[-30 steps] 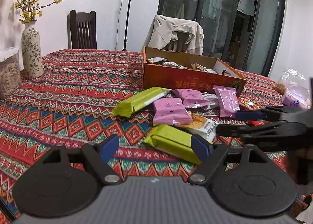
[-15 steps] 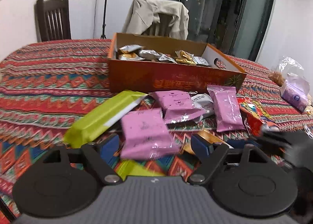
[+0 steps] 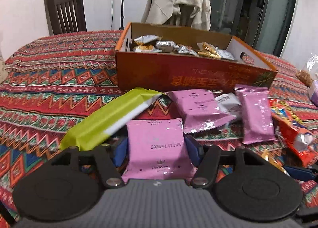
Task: Organize snacks
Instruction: 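Carry both held packets into the box and open both grippers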
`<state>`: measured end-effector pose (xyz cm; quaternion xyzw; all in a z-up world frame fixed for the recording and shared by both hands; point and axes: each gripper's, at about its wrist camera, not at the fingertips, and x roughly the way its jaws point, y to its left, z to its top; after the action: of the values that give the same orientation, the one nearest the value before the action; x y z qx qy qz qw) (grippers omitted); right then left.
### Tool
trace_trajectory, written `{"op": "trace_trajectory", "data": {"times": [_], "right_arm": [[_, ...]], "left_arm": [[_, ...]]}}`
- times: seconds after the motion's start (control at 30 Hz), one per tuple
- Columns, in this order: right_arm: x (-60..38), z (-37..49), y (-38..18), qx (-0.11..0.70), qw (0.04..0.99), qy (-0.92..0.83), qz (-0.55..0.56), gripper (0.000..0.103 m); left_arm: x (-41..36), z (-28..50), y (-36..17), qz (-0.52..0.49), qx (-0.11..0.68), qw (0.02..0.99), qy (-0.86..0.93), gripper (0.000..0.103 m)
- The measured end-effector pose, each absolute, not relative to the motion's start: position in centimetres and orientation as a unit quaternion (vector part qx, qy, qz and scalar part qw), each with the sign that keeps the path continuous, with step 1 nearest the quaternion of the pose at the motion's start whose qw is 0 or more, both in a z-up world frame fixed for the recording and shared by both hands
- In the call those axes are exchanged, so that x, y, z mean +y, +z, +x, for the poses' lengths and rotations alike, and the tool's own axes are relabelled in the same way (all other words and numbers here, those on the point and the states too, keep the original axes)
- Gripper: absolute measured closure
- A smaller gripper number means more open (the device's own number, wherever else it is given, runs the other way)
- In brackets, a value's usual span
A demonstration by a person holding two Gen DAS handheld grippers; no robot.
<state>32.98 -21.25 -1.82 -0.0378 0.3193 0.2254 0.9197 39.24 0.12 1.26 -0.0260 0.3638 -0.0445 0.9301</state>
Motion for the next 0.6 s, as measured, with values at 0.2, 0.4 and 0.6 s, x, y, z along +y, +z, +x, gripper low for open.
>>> {"op": "trace_trajectory", "data": {"times": [0.2,0.4,0.6], "right_arm": [[-21.4,31.4,-1.2,0.312,0.922,0.229,-0.025,0.052],[-21.8,28.4,0.0,0.298,0.926,0.229,-0.017,0.052],[-22.0,25.3,0.6,0.293,0.928,0.228,-0.014,0.052]], "left_arm": [[0.3,32.6,4.4,-0.033,0.317,0.946,-0.061,0.041],[1.0,26.1,6.0,-0.056,0.299,0.950,-0.068,0.041],[1.9,22.4,6.3,-0.059,0.292,0.952,-0.063,0.041]]}}
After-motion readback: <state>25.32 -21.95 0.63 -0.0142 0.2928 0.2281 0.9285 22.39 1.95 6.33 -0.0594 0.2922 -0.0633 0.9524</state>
